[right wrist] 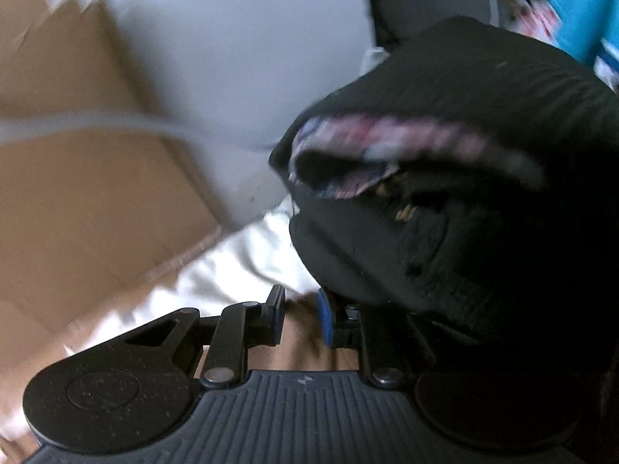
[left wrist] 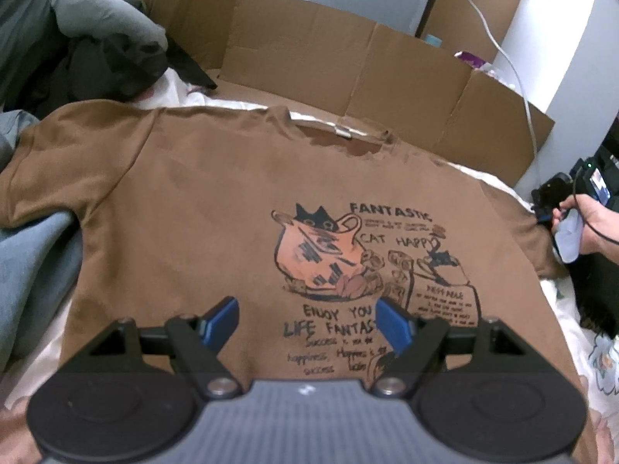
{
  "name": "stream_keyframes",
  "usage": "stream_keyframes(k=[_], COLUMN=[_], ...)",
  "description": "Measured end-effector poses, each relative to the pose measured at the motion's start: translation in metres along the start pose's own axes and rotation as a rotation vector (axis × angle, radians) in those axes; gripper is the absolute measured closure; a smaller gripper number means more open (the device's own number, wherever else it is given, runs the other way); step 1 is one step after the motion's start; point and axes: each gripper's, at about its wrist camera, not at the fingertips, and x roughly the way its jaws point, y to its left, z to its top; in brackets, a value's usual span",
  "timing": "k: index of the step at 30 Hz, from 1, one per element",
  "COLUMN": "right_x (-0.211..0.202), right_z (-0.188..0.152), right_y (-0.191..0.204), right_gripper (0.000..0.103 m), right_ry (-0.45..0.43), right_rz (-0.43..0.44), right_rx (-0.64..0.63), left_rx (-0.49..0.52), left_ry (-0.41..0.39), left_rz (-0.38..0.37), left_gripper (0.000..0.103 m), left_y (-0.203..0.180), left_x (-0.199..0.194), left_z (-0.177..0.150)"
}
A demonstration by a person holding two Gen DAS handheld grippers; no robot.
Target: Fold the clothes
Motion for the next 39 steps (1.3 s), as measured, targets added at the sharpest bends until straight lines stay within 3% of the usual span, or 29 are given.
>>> stream_keyframes(k=[2,9,15,21,26,34,39], right_x=[-0.005,-0.037,-0.085,-0.145,-0.189,-0.221,-0.22], right_z=[0.006,0.014,0.019,0.032,0.037,0.035,0.026], right_y=[-0.003,-0.008,0.009,0.026,0.02,-0.004,-0.02], right_gripper=[0.056,0.045,0.038,0.037,0.032,0.032,0.032], right_ry=[0.029,0.169,0.274,0.273,0.271,0.275,0.264], right_rz=[0.044,0.082,0.102,0.147,0.188,0.202,0.232], right_rx=[0.066,0.126,-0.089,-0.252,-0.308,-0.365,-0.409], left_rx=[0.0,0.051,0.076,0.16,0.187,0.229,0.228], left_ry=[-0.009,-0.02,-0.016,-0.021,-0.035,-0.054,-0.051], left_rz=[-0.007,-0.023,-0.028,-0.022,-0.021,-0.025,-0.023], left_gripper=[0.023,0.023,0.023,0.023,0.023,0.023,0.023], left_y=[-0.002,-0.016,-0.038,-0.078,-0.105,-0.153,-0.182], left_x=[-0.001,-0.007,-0.02,-0.033,-0.046,-0.051,-0.04], left_z=[0.002,0.004,0.006,0.023,0.044,0.077,0.092])
